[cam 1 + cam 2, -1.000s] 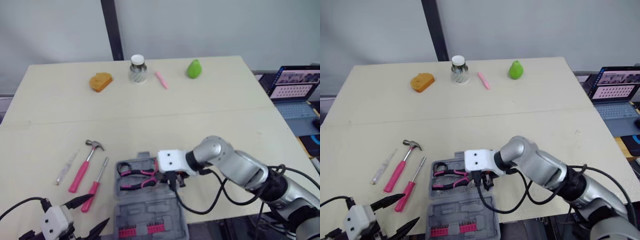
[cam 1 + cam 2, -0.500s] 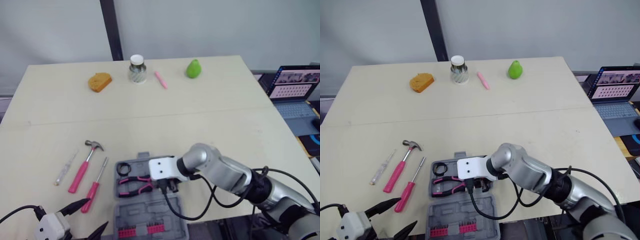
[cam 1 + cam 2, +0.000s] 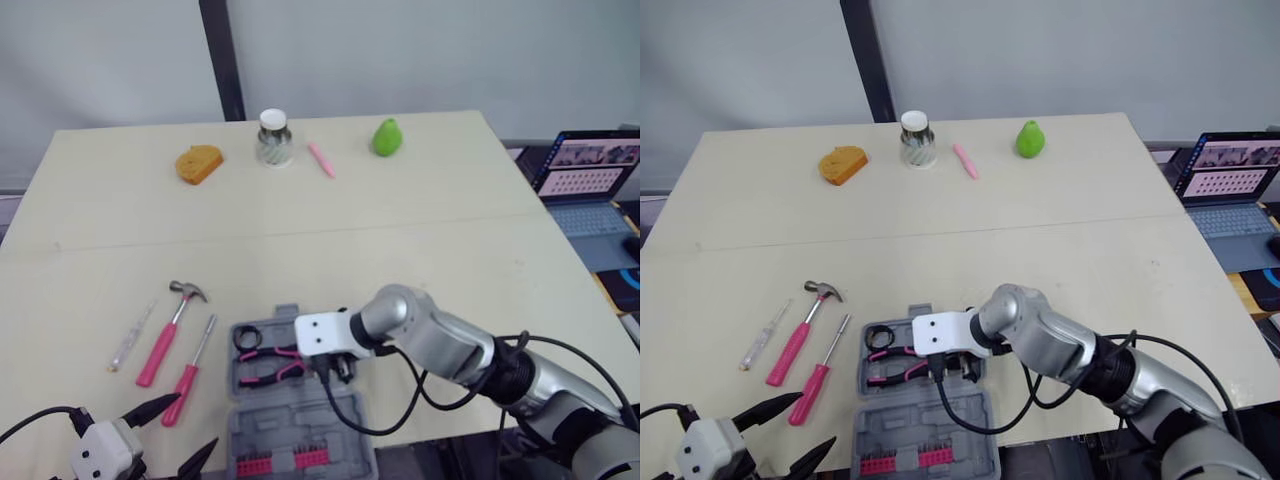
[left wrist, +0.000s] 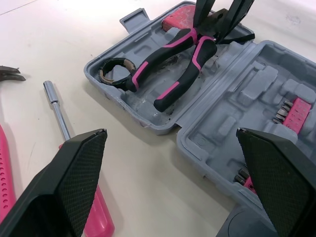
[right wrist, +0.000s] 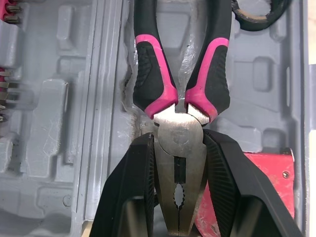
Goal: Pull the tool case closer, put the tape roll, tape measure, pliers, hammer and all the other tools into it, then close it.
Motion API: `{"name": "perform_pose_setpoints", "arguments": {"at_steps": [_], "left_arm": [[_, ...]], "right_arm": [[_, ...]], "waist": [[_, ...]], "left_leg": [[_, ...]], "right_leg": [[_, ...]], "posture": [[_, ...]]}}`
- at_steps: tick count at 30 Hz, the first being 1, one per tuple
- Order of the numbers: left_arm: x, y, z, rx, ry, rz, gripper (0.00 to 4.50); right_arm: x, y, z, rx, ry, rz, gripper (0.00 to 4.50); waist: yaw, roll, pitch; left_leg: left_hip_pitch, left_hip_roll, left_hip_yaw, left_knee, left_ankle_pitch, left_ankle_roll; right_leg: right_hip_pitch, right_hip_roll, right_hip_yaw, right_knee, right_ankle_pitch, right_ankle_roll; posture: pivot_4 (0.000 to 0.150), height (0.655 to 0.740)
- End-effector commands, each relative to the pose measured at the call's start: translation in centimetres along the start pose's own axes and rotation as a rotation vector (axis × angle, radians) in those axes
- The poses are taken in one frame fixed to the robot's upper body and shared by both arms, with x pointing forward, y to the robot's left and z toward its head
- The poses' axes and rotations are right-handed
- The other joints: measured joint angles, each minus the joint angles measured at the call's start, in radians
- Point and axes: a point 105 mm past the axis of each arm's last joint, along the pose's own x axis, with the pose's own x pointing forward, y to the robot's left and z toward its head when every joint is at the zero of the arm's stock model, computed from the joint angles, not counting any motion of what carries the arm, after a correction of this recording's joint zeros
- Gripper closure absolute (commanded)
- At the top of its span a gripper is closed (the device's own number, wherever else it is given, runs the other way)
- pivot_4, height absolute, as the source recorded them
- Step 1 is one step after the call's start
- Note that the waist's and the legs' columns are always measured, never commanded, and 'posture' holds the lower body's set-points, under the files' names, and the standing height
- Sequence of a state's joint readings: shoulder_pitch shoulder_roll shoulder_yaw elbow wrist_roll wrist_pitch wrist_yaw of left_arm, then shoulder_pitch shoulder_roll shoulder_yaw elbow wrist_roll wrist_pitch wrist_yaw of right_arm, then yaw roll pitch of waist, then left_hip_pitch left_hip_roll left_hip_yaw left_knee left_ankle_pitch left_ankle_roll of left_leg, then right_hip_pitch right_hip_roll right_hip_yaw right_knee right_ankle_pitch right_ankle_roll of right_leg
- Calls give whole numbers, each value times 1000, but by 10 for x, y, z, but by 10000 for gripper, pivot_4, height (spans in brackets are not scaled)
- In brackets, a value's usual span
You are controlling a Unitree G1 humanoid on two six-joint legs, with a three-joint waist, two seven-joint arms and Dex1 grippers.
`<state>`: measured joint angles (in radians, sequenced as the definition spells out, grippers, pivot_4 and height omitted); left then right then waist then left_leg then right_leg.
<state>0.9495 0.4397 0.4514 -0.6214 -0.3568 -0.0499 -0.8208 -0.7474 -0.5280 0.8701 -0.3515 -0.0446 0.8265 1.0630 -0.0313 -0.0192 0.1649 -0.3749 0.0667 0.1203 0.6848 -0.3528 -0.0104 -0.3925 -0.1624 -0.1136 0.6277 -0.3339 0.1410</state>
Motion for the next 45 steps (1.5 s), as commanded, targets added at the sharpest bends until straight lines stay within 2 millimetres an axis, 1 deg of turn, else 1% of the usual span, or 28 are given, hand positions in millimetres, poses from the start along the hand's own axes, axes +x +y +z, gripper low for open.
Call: {"name": "perform_pose_setpoints", "arguments": {"at_steps": [1,6,28,30,32,35,37,40,42,43,44,45], "left_arm": [[2,-1,8,23,-23,-6,0],[3,0,8,21,-25,-1,0],[8,0,10,25,-25,-2,0],[8,0,10,26,-26,-2,0],[8,1,10,26,-27,-1,0],[9,1,11,27,-29,1,0],[9,1,11,27,-30,2,0],[9,2,11,27,-31,4,0],[10,2,11,28,-33,4,0],[11,3,11,28,-35,5,0],[12,3,11,29,-36,5,0],[12,3,11,30,-37,5,0]], "right_arm": [[0,3,12,-47,-27,3,35503],[2,6,14,-53,-21,11,35503],[10,5,18,-32,-17,-7,35503],[10,5,18,-30,-20,-5,25197],[9,6,19,-27,-25,-3,16133],[5,6,20,-25,-36,-2,379],[0,5,24,-16,-57,-6,379],[-7,-6,44,7,-186,-69,379],[-7,-14,51,14,-251,-122,379],[-5,-18,55,22,-297,-148,5449],[-3,-20,58,22,-332,-166,8495],[-2,-21,59,23,-356,-178,13682]], "waist": [[0,0,0],[0,0,0],[-1,0,0],[-1,0,0],[-1,0,0],[0,0,0],[0,0,0],[-1,0,0],[-2,0,0],[-2,0,0],[-1,0,0],[-2,0,0]], "left_leg": [[0,0,0,0,0,0],[0,0,0,0,0,0],[0,0,0,0,-1,0],[0,0,0,0,-1,0],[0,0,0,0,-1,0],[0,0,0,0,-1,0],[0,0,0,0,-1,0],[0,0,0,0,-1,0],[0,1,0,0,-1,0],[0,1,0,0,-1,0],[0,1,0,0,-1,0],[0,1,0,-1,-1,-1]], "right_leg": [[0,0,0,0,0,0],[0,0,0,0,0,0],[0,0,0,0,0,0],[0,0,0,0,0,0],[0,0,0,0,0,0],[0,0,0,0,0,0],[0,0,0,0,0,0],[0,0,0,0,0,0],[-1,0,0,0,0,0],[-1,0,-1,0,0,0],[-1,0,-1,0,0,0],[0,0,-2,0,0,0]], "posture": [[1500,7400],[1500,7400],[1500,7400],[1500,7400],[1500,7400],[1500,7400],[1500,7400],[1500,7400],[1500,7400],[1500,7400],[1500,7400],[1500,7400]]}}
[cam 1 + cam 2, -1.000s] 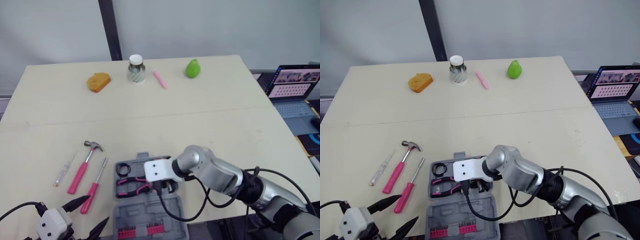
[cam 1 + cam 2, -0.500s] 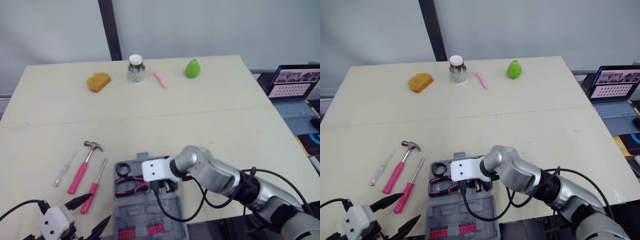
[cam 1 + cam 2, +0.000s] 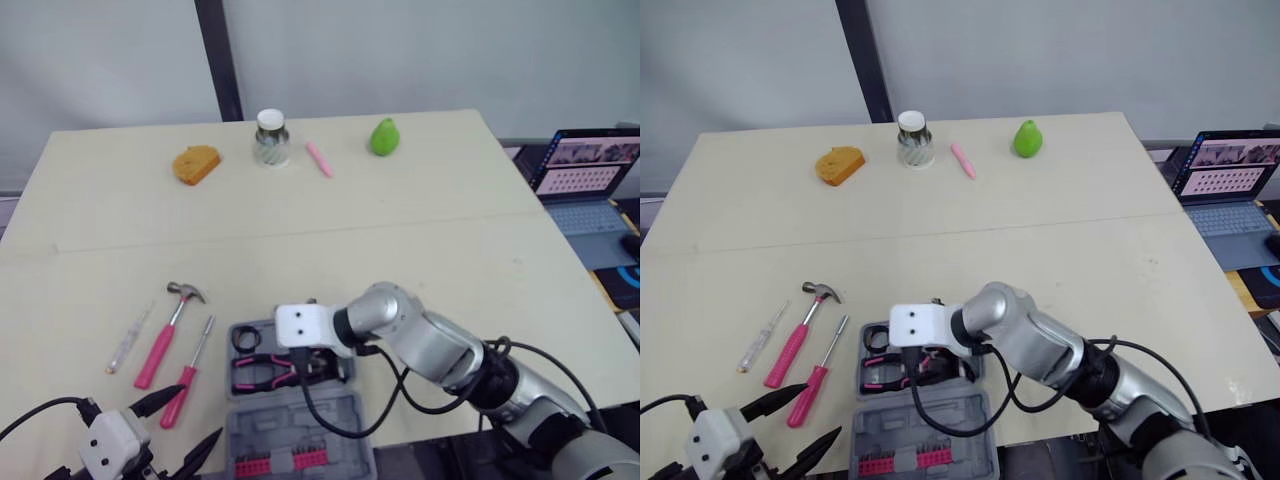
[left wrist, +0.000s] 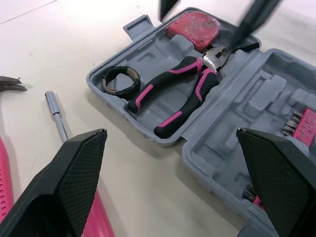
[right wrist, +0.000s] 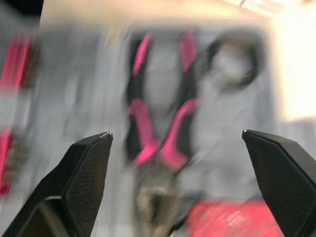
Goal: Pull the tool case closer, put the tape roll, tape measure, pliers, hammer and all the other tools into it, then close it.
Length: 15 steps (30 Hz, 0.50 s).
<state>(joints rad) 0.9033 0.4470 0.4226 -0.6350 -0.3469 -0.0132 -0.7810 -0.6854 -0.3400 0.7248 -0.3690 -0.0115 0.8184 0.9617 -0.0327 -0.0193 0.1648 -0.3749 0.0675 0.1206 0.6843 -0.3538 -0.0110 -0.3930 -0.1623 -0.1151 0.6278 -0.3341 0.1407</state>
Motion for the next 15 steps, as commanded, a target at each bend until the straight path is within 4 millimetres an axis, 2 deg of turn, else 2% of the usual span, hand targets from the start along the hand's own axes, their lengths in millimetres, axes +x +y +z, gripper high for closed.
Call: {"name": "perform_pose_setpoints", "arguments": {"at_steps": [1,5,6,10,15], "left_arm": [[3,-1,7,26,-18,-7,0],[4,0,8,28,-22,-10,0],[5,0,8,30,-23,-11,0],[6,0,9,33,-24,-12,0],[4,0,8,34,-20,-11,0]], "right_arm": [[6,-7,7,-19,-112,-65,19054],[21,-4,-2,-10,-157,-81,40478],[27,-2,-6,-2,-161,-76,44694],[40,5,-21,24,-165,-69,44694],[46,12,-35,21,-131,-48,44694]], "waist": [[0,0,0],[0,-1,0],[0,-1,0],[-2,0,0],[-3,0,0]], "left_leg": [[0,0,0,0,0,0],[0,0,2,0,0,0],[0,0,2,0,0,0],[0,0,2,0,0,0],[0,0,2,0,0,0]], "right_leg": [[0,0,0,0,0,0],[1,0,0,0,0,0],[1,0,0,0,0,0],[0,0,-1,0,0,0],[0,0,0,0,0,0]], "posture": [[1500,7400],[1500,7400],[1500,7400],[1500,7400],[1500,7400]]}}
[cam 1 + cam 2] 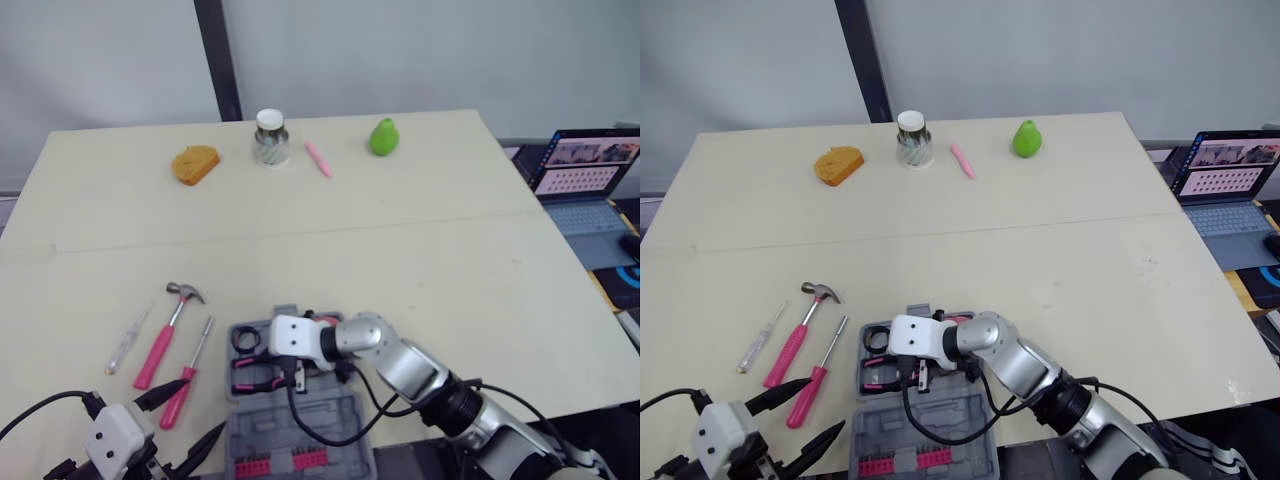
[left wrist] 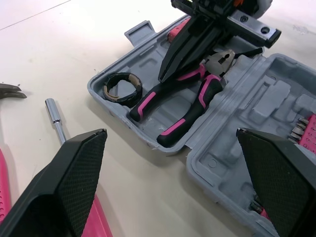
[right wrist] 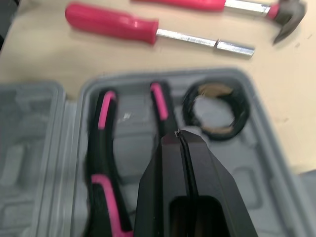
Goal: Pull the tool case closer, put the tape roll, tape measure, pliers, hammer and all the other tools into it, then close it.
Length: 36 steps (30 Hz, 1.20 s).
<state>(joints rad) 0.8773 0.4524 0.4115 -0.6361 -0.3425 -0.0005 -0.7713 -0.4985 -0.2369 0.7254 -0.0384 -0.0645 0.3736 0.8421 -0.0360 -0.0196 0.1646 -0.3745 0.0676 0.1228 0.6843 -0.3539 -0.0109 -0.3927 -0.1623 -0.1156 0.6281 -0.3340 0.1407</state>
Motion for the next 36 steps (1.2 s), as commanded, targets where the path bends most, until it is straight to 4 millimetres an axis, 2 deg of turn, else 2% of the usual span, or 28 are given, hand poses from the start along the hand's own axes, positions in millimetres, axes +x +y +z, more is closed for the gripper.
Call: {"name": "perform_pose_setpoints", "arguments": {"at_steps": [1,14,17,22,25,28,31,34,36], "left_arm": [[0,-2,6,28,-8,-9,0],[0,-1,5,34,-3,-5,0],[0,0,5,35,-3,-5,0],[2,1,4,38,-2,-6,0],[6,2,3,41,-5,-9,0],[12,8,4,32,-14,-12,0],[17,20,1,11,0,-16,0],[20,36,-2,-14,25,-10,0],[21,43,-9,-25,61,-32,0]], "right_arm": [[4,5,-3,-24,14,8,44694],[4,15,-43,-73,197,40,44694],[5,15,-48,-41,218,31,44694],[6,18,-49,-20,194,39,44694],[4,13,-29,13,75,33,44694],[-15,0,-1,34,-92,-4,44694],[-55,-20,12,86,-192,-90,44694],[-95,-23,10,134,-213,-130,44694],[-127,-14,-6,170,-165,-143,44694]], "waist": [[1,0,0],[2,0,-1],[2,1,-3],[2,2,-8],[4,3,-10],[7,4,-9],[9,4,-8],[9,4,-8],[15,5,-8]], "left_leg": [[0,0,0,0,0,0],[2,0,0,0,0,0],[2,0,0,0,0,0],[3,0,0,0,0,0],[3,0,0,0,0,0],[3,0,0,0,0,0],[1,0,-1,0,0,0],[1,0,-1,0,0,0],[1,0,-1,-1,0,0]], "right_leg": [[0,0,0,0,0,0],[1,0,0,0,0,0],[1,0,0,0,0,0],[2,0,0,0,0,0],[2,0,0,0,0,0],[2,0,0,0,0,0],[1,0,0,0,0,0],[1,0,0,0,0,-1],[1,0,-1,0,0,-1]], "posture": [[1500,7400],[1500,7400],[1500,7400],[1500,7400],[1500,7400],[1500,7400],[1500,7400],[1500,7400],[1500,7400]]}}
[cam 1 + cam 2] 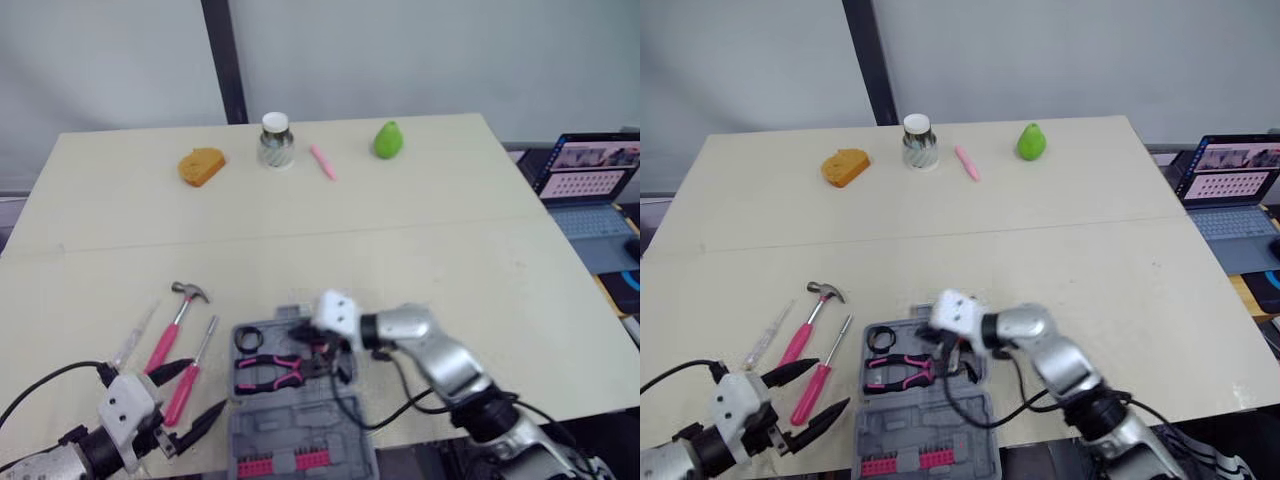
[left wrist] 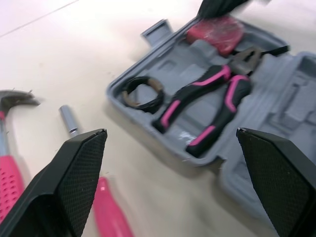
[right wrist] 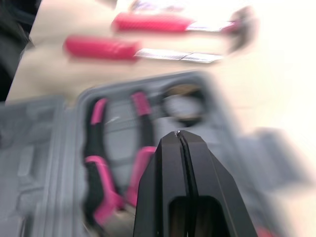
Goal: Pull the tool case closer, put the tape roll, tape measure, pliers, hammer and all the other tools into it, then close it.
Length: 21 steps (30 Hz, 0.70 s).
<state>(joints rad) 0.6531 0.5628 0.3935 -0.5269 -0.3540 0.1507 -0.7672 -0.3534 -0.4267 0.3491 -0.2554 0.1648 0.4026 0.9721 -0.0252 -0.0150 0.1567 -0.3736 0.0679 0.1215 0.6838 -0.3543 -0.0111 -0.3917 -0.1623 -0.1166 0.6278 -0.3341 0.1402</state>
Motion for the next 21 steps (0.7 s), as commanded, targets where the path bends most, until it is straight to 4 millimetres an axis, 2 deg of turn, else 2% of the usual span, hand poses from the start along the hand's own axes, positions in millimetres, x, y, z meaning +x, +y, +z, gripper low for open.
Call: {"name": "perform_pose_setpoints", "arguments": {"at_steps": [1,4,6,9,10,11,14,21], "left_arm": [[-2,11,-10,-30,47,-20,0],[2,14,-24,-31,101,-67,0],[7,16,-32,-42,125,-85,5543],[15,16,-39,-65,145,-121,17111],[17,13,-41,-71,154,-142,23305],[19,12,-43,-76,161,-156,27348],[27,-4,-52,-98,211,-243,43424],[31,-25,-58,-147,242,-332,44280]], "right_arm": [[-47,10,-3,42,20,14,44694],[-76,19,-29,109,126,-12,44694],[-88,25,-48,142,204,-30,45000],[-92,31,-64,157,269,-30,45000],[-90,34,-67,159,283,-24,45000],[-89,35,-69,161,292,-20,45000],[-75,42,-82,167,322,-6,45000],[-61,51,-88,181,336,41,45000]], "waist": [[6,0,0],[4,0,1],[-3,-1,1],[-6,-2,1],[-5,-2,1],[-4,-2,1],[-2,-2,1],[1,-1,1]], "left_leg": [[0,0,-1,-1,0,0],[0,0,1,-2,-1,0],[1,0,2,-1,-1,0],[4,0,3,-1,-1,0],[4,0,3,-1,-1,0],[4,0,3,-1,-1,0],[4,0,3,-1,-1,0],[4,0,3,0,-1,-1]], "right_leg": [[0,0,-1,0,0,0],[1,0,-1,0,0,0],[0,0,-1,-1,0,0],[1,0,-1,-1,0,0],[1,0,0,-1,0,0],[1,0,0,0,0,0],[0,0,0,0,0,0],[1,-1,0,0,0,0]], "posture": [[1500,7400],[1500,7400],[1500,7400],[1500,7400],[1500,7400],[1500,7400],[1500,7400],[1500,7400]]}}
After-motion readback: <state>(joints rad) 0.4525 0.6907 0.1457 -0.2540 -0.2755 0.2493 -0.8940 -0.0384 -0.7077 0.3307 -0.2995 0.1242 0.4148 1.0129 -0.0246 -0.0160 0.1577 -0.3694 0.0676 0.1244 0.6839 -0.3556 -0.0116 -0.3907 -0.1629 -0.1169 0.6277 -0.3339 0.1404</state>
